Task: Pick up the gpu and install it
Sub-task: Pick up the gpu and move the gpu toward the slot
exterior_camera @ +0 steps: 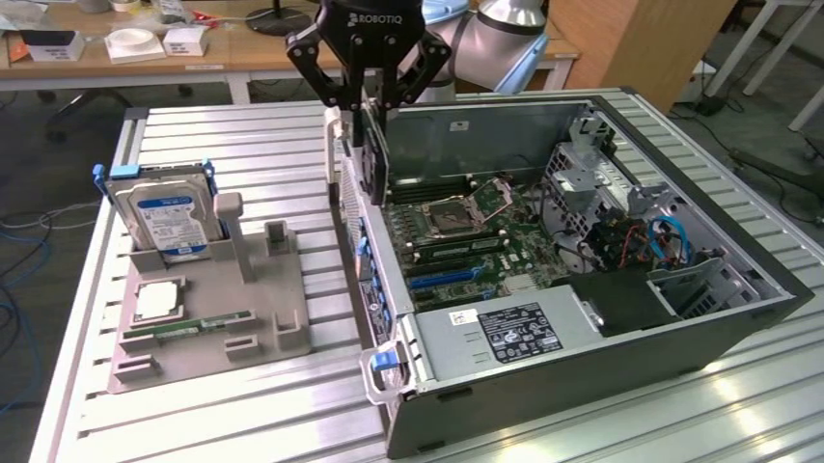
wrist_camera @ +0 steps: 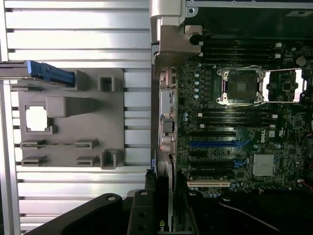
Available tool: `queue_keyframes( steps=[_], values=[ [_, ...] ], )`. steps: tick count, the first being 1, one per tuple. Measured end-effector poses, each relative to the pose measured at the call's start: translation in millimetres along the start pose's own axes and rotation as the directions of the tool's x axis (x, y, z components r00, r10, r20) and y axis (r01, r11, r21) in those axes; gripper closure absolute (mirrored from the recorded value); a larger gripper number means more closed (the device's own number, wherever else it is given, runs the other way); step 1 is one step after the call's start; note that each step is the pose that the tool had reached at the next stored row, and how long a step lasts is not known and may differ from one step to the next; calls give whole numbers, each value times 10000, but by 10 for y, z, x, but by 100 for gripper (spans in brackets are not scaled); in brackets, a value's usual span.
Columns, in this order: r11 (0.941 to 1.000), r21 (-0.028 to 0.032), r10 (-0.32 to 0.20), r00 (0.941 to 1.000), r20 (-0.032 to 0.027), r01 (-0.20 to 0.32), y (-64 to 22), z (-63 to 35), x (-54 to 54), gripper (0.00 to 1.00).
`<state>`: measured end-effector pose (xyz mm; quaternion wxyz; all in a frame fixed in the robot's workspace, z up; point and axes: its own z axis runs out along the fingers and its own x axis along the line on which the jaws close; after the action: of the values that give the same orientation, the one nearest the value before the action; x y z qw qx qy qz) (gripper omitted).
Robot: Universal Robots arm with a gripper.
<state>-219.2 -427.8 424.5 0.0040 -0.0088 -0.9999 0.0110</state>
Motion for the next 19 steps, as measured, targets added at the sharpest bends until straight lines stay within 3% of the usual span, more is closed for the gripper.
queue_keyframes(
  steps=[19],
  values=[
    [10000, 2, -1, 10000, 5, 1, 3, 17, -146, 74]
  ],
)
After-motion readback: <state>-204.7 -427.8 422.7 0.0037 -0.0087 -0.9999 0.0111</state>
